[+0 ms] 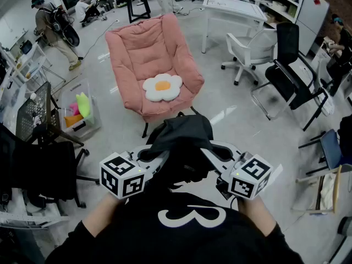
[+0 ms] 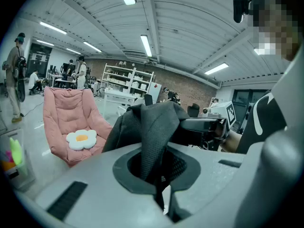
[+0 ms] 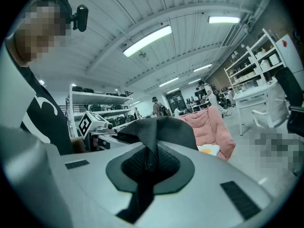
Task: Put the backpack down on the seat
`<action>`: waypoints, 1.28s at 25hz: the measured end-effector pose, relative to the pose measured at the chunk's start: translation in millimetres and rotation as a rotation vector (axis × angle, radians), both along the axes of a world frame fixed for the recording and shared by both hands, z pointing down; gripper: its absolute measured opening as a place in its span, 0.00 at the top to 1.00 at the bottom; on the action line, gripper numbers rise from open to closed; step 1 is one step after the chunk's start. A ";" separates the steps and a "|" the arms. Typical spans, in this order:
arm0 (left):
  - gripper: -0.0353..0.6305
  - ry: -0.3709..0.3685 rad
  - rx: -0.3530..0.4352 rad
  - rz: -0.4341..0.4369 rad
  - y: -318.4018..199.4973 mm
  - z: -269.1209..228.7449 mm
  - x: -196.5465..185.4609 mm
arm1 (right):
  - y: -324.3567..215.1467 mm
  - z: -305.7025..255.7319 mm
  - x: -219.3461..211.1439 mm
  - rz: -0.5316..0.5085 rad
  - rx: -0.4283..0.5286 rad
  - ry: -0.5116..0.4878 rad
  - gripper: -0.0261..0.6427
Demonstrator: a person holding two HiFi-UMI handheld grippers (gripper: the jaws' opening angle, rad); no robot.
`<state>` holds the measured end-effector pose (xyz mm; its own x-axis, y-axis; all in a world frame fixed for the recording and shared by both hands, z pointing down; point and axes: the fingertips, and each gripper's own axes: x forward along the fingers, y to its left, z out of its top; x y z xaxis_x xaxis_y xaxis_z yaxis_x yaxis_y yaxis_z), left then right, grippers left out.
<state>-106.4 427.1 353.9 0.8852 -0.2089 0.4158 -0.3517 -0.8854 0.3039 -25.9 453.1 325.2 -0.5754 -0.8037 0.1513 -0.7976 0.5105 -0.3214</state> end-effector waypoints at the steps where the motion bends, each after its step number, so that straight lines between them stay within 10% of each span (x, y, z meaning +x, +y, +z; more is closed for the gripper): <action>1: 0.93 0.003 0.006 0.000 -0.6 -1.4 -0.2 | -0.1 -1.6 -0.4 -0.002 0.005 -0.001 0.93; 17: 0.93 -0.001 -0.010 0.062 -66.3 23.4 23.9 | -60.2 21.9 22.0 0.057 -0.055 -0.013 0.93; 32: 0.93 -0.055 -0.145 0.017 -276.9 97.7 51.3 | -274.3 94.8 49.7 0.021 -0.256 -0.053 0.93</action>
